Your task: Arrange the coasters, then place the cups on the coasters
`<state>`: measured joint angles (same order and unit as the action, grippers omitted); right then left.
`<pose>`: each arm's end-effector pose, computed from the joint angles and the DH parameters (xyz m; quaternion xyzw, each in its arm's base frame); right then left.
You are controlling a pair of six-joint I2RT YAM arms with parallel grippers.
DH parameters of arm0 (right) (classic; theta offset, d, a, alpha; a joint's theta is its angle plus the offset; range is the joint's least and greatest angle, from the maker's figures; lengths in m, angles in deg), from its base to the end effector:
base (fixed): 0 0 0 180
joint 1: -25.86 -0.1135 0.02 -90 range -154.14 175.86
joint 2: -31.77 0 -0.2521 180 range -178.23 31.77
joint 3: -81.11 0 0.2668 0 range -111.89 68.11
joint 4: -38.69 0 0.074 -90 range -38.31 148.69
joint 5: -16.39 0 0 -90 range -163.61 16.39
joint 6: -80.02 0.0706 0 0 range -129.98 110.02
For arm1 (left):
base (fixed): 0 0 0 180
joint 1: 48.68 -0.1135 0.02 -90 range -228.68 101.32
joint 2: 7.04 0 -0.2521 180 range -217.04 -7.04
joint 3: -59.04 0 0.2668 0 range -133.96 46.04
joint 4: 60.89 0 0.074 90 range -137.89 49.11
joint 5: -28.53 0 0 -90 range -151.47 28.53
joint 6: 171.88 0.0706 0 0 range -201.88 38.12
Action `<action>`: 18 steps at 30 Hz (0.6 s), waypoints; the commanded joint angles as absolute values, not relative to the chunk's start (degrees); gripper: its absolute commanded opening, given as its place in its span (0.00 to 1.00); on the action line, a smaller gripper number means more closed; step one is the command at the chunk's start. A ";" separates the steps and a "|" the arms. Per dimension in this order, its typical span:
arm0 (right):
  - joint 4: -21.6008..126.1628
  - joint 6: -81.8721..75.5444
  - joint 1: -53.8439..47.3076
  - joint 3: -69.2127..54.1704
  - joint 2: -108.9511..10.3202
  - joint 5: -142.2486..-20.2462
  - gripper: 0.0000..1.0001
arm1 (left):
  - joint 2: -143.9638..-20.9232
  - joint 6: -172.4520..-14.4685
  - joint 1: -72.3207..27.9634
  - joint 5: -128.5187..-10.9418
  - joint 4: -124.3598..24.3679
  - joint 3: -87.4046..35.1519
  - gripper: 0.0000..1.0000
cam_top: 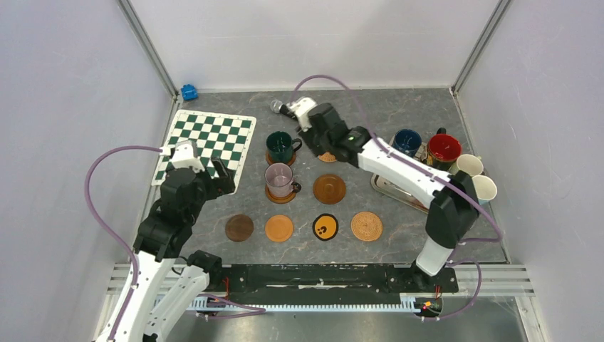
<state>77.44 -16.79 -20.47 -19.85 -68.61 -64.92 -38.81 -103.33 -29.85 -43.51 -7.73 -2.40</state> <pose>0.3152 0.3147 0.2753 -0.3715 0.8169 0.0832 0.4332 0.1650 -0.0333 0.3220 -0.1045 0.8238 -0.0639 0.5535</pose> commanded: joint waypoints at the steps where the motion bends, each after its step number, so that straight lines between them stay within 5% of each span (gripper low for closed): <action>1: 76.14 -11.25 -14.00 -14.94 -63.30 -56.86 0.32 | -41.68 -101.73 -29.69 -51.85 -10.98 -3.11 1.00; 9: 78.76 -3.57 -1.49 -6.94 -60.39 -43.39 0.36 | -48.29 -100.87 -29.64 -60.08 -10.12 -5.58 1.00; 18: 76.42 -3.67 9.76 -3.54 -60.94 -46.46 0.41 | -46.68 -100.08 -29.62 -57.83 -11.14 -2.25 1.00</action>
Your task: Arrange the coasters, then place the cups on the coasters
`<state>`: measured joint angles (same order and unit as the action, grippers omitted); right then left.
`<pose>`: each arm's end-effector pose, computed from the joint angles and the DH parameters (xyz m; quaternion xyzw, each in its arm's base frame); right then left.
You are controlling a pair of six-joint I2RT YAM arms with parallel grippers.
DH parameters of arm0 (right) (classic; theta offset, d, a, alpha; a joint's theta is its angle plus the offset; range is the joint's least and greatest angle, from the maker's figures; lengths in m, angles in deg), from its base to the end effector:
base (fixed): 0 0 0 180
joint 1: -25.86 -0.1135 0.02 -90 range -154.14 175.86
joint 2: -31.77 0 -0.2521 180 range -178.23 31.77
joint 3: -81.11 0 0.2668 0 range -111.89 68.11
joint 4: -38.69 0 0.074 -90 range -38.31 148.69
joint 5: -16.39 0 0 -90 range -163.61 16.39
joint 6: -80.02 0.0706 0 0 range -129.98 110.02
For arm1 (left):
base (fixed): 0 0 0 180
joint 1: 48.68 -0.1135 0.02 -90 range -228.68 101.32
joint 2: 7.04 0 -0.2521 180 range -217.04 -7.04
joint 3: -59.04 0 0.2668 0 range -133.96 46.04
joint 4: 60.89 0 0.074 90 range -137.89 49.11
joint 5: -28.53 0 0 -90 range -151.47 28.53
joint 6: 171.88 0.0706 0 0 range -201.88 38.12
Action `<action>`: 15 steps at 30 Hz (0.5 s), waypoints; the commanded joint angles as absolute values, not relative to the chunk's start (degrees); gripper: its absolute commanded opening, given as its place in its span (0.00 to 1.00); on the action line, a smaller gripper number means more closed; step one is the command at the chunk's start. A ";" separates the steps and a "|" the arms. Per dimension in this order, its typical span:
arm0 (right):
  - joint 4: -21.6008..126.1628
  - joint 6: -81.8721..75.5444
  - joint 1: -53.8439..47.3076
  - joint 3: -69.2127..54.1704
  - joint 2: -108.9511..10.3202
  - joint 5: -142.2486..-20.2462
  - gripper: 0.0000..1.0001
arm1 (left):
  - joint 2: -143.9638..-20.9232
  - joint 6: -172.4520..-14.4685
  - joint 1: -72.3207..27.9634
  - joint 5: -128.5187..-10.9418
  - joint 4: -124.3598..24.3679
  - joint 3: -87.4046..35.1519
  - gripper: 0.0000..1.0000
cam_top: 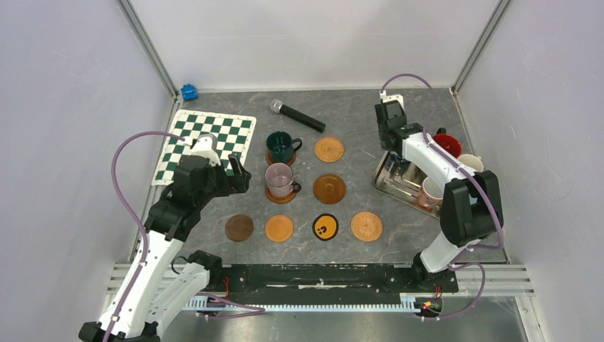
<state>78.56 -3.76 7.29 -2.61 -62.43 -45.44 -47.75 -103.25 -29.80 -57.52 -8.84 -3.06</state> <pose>0.3782 0.0919 0.2115 -0.0161 0.9160 -0.1530 0.3704 0.1923 -0.0606 0.3016 -0.0359 0.8678 -0.1421 0.4748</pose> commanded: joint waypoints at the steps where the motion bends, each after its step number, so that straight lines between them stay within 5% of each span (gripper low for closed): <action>1: 76.23 -4.68 10.26 -4.19 -61.19 -46.85 0.41 | -46.56 -100.07 -29.64 -57.94 -11.16 -2.04 1.00; 15: 75.62 -8.38 16.16 -8.46 -64.98 -51.08 0.44 | -45.27 -100.12 -29.67 -57.46 -11.06 -1.64 1.00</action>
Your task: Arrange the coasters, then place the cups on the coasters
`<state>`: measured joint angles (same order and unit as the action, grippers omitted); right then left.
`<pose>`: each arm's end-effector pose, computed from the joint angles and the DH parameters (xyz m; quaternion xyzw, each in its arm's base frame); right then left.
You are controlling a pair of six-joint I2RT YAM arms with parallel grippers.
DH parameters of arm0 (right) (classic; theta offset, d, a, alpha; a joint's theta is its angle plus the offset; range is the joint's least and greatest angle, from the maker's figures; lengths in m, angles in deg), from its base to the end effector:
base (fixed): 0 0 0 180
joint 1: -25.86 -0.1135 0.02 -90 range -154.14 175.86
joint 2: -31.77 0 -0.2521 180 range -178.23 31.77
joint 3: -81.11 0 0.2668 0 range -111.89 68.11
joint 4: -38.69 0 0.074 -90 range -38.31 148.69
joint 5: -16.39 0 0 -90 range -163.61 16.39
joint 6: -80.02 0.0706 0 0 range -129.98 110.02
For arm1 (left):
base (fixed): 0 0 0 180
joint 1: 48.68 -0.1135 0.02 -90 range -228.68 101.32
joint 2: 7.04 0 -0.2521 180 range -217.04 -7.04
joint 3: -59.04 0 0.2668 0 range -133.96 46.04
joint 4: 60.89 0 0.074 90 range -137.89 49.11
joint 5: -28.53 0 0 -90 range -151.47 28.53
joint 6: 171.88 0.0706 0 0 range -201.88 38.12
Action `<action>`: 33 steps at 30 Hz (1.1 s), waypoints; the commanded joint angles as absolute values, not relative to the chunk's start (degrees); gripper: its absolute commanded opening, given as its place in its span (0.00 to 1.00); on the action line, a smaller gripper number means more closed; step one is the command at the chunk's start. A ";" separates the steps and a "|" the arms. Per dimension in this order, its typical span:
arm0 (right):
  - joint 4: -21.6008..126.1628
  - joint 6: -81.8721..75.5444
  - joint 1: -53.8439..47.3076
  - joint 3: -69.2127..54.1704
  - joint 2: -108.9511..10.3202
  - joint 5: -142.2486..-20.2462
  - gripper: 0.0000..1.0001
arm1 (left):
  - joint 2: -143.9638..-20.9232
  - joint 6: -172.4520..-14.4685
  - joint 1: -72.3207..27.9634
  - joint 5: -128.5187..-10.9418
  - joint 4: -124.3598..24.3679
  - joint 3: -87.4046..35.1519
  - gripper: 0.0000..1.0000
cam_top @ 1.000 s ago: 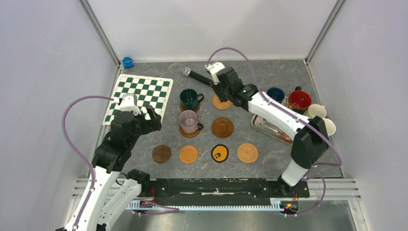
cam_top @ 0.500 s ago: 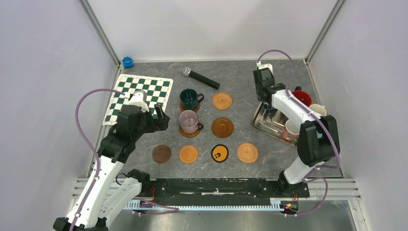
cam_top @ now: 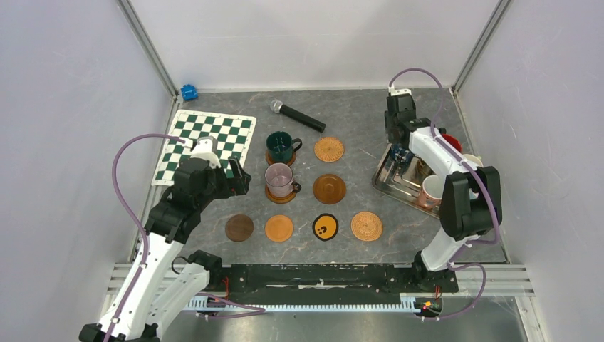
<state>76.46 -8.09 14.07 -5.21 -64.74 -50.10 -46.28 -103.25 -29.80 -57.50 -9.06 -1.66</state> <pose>0.4013 0.0550 0.2137 -0.0061 0.9168 -0.1470 0.3713 0.1886 -0.0593 0.2976 -0.0361 0.8665 -0.1428 0.4769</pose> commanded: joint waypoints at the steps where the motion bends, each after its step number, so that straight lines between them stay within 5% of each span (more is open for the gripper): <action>1: 76.19 -8.00 16.77 -8.98 -64.73 -51.19 0.44 | -45.13 -100.16 -29.68 -57.39 -11.09 -1.52 1.00; 33: 79.29 -9.29 33.32 -6.53 -59.40 -61.21 0.44 | -44.94 -99.99 -29.67 -58.91 -11.68 -0.89 1.00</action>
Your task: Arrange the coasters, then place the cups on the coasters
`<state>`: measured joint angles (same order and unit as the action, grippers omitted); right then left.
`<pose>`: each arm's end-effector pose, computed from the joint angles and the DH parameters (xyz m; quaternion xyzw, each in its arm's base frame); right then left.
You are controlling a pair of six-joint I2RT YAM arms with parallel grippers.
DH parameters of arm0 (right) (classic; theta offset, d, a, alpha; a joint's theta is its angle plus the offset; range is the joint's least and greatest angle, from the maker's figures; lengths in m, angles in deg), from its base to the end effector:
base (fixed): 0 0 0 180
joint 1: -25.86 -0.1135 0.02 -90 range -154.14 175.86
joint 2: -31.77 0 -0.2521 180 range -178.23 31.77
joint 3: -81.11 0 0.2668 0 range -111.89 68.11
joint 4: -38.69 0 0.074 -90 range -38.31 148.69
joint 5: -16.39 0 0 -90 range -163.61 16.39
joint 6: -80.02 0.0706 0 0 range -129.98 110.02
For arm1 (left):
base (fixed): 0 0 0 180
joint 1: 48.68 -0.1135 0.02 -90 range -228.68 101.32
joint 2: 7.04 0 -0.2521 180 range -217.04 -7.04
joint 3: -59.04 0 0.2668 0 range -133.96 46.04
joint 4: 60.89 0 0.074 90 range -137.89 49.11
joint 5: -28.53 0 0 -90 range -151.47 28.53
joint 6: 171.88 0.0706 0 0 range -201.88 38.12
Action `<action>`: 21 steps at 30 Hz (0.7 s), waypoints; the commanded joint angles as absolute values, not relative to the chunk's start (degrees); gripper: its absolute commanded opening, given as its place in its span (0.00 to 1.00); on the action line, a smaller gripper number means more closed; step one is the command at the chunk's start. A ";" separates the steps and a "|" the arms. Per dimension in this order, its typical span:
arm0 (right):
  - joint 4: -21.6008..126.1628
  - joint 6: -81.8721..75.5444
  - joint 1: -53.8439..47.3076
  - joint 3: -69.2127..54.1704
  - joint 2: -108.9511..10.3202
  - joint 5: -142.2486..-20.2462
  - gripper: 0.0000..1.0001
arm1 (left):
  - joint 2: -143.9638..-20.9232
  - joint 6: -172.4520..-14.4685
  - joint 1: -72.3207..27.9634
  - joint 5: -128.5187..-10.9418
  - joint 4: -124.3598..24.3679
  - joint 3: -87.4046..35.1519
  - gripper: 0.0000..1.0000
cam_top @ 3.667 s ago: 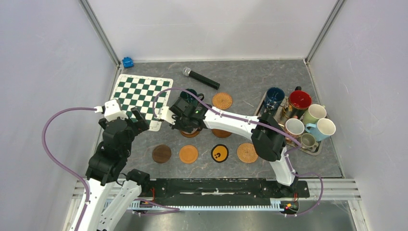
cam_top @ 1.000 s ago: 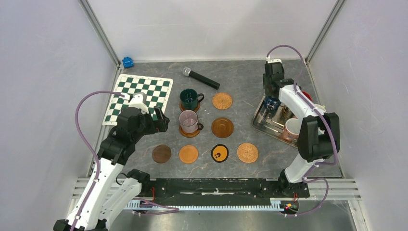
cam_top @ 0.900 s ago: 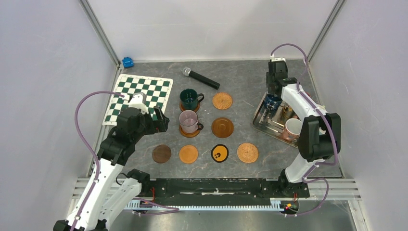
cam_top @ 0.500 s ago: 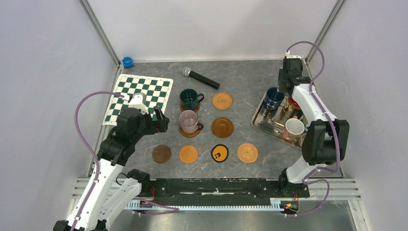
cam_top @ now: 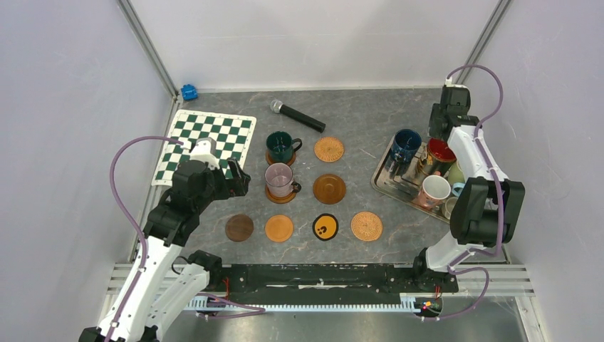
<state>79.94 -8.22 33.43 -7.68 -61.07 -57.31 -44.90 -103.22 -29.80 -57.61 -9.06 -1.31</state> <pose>0.3923 -0.0721 0.2457 0.1282 0.9081 -0.1500 0.3693 0.1845 -0.0581 0.2995 -0.0355 0.8621 -0.1462 0.4839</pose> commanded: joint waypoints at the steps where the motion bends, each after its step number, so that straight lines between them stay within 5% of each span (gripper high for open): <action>1: 79.17 -9.29 33.33 -6.21 -59.60 -61.46 0.44 | -44.85 -100.00 -29.65 -58.83 -11.64 -0.89 1.00; 21: 76.15 -11.79 33.26 2.49 -60.82 -63.80 0.38 | -44.69 -99.97 -29.58 -58.56 -11.42 -0.98 1.00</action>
